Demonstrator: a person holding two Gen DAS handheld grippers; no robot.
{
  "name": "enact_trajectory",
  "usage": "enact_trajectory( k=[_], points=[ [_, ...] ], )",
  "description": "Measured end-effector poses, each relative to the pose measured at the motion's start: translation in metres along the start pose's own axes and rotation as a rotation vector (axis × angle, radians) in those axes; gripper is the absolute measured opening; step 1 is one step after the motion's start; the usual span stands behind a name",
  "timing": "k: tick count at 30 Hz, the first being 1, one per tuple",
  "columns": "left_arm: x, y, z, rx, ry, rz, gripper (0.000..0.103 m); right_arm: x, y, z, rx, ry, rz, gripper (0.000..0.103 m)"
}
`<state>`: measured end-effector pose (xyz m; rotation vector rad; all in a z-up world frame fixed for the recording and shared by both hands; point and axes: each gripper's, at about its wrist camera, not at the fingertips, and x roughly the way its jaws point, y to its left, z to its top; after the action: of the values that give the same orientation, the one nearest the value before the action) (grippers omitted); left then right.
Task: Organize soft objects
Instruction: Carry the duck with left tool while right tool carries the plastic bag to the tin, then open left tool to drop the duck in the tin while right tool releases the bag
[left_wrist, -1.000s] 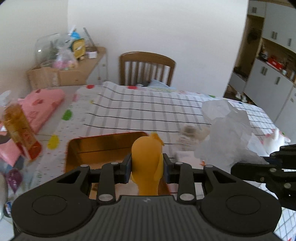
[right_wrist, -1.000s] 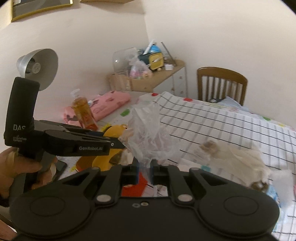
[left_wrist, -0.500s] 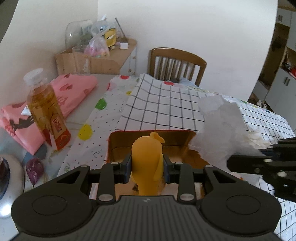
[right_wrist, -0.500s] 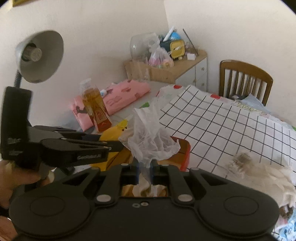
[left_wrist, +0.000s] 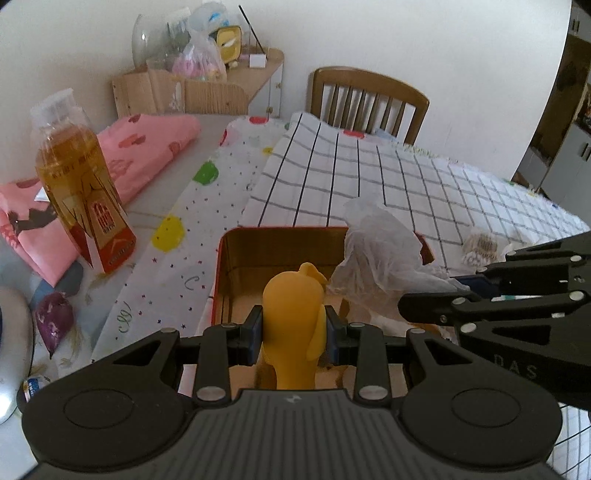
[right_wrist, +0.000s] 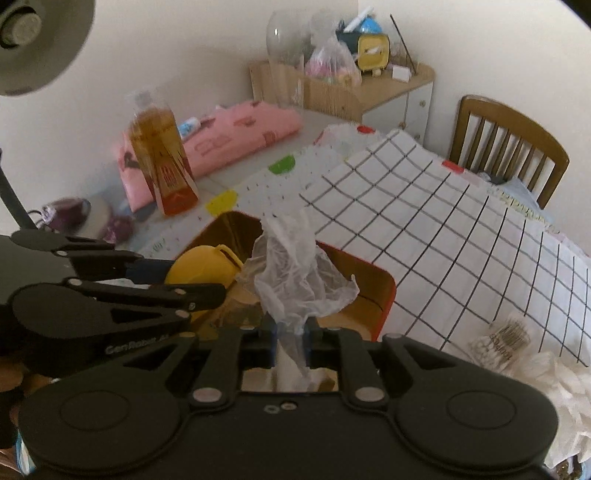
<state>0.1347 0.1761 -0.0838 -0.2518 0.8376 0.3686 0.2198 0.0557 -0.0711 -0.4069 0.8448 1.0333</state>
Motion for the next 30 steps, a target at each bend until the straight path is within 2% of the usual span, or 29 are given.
enact_trajectory(
  k=[6, 15, 20, 24, 30],
  points=[
    [0.014, 0.000, -0.003, -0.007, 0.054, -0.014, 0.032, 0.016, -0.005, -0.005, -0.014, 0.049, 0.009, 0.017],
    [0.027, -0.005, -0.006, 0.007, 0.096, -0.025, 0.033, 0.023, -0.007, -0.010, -0.031, 0.069, 0.021, 0.023],
    [0.028, -0.003, -0.006, -0.001, 0.098, -0.024, 0.043, 0.023, -0.010, -0.013, -0.030, 0.063, 0.026, 0.029],
    [0.025, 0.001, -0.005, -0.017, 0.084, -0.024, 0.056, 0.019, -0.013, -0.013, -0.018, 0.053, 0.031, 0.032],
    [0.016, 0.003, -0.003, -0.022, 0.061, -0.031, 0.058, 0.007, -0.011, -0.013, -0.039, 0.028, 0.032, 0.046]
  ],
)
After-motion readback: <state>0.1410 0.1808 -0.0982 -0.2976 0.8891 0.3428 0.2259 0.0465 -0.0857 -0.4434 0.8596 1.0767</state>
